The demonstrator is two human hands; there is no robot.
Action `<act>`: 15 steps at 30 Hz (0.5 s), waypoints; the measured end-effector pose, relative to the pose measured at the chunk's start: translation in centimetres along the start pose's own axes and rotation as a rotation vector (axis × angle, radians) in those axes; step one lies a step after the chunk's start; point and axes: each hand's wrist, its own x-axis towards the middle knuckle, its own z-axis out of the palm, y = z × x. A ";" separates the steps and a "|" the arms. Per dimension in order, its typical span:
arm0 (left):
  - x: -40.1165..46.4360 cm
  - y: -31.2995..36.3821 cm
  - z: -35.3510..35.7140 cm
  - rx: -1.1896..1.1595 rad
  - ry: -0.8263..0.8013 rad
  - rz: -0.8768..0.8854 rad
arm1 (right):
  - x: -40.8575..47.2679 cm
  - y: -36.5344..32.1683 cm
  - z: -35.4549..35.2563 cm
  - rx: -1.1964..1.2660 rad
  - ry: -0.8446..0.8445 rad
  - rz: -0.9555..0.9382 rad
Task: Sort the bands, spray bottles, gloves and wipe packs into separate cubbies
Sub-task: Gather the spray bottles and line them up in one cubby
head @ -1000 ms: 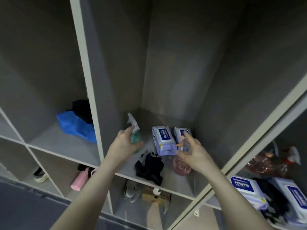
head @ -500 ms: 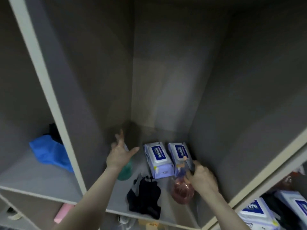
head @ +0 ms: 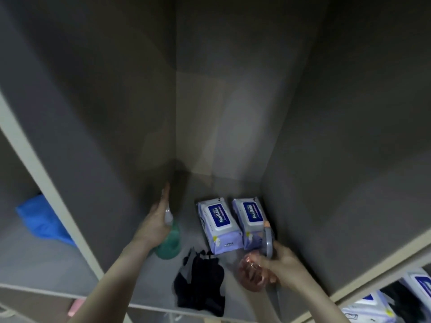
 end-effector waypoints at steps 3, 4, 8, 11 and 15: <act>0.2 -0.6 0.6 -0.209 0.093 -0.105 | 0.1 1.5 0.0 -0.035 0.048 -0.042; 0.2 -0.7 0.8 -0.257 0.093 -0.135 | 0.5 2.3 0.1 -0.038 0.063 -0.070; 0.3 -1.3 1.8 -0.230 0.063 -0.163 | 1.2 2.7 1.2 -0.094 0.153 -0.149; 0.1 -0.9 2.2 -0.240 0.097 -0.196 | 1.5 2.8 2.2 0.053 0.173 -0.156; -0.9 -0.3 2.3 -0.259 0.110 -0.192 | 1.3 3.0 3.3 0.190 0.149 -0.113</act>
